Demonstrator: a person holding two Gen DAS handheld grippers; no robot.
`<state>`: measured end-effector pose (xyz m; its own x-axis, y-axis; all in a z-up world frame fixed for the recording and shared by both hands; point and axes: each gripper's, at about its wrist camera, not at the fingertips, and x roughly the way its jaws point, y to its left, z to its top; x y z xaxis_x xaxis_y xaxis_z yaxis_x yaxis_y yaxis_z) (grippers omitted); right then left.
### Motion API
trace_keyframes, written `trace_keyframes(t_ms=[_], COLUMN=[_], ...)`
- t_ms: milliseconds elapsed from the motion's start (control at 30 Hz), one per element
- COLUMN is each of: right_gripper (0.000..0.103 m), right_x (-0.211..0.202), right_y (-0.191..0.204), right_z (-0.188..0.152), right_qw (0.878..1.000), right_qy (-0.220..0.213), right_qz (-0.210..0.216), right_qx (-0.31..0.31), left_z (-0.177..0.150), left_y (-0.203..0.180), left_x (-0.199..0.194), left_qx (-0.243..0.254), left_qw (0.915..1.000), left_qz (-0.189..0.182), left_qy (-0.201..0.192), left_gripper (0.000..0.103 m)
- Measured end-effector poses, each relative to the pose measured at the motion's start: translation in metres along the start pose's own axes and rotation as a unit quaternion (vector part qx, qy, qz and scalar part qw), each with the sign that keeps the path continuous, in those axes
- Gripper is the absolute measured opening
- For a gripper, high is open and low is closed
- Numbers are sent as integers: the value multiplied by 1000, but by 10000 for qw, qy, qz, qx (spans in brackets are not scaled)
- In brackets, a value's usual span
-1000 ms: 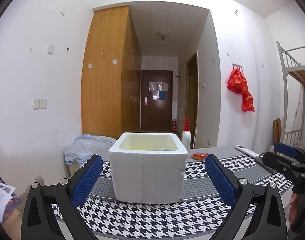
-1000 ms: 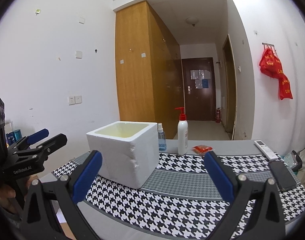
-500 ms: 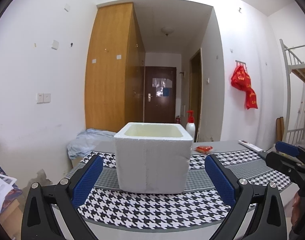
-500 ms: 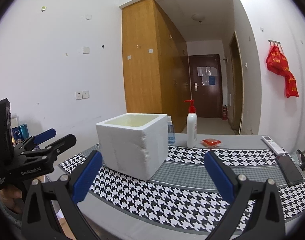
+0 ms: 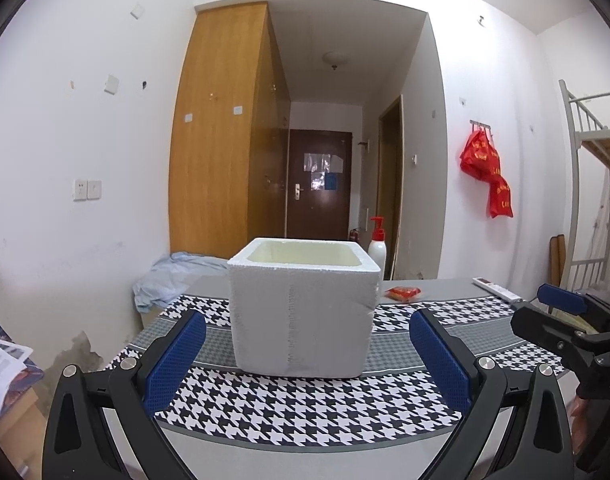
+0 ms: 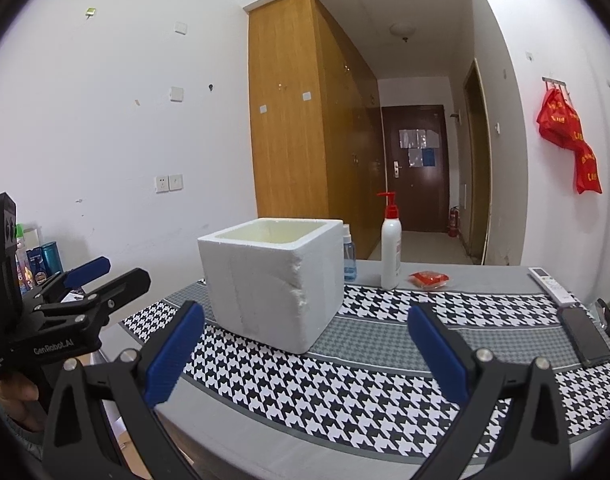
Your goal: Organize soft objects
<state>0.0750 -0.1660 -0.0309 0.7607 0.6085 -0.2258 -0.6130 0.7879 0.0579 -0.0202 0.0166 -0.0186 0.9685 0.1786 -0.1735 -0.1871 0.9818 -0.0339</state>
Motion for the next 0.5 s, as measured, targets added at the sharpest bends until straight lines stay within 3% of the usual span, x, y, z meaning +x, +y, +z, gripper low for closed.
trace_keyframes(t_ms=[500], right_gripper=[103], right_x=[-2], right_y=[-4], right_z=[-1], right_qw=[9999], right_qy=[39], right_qz=[-105], right_qx=[33], left_z=[0], left_y=[-1], left_x=[3], left_qx=[3], left_qw=[10000], left_qz=[-21], left_qy=[53], left_gripper=[102])
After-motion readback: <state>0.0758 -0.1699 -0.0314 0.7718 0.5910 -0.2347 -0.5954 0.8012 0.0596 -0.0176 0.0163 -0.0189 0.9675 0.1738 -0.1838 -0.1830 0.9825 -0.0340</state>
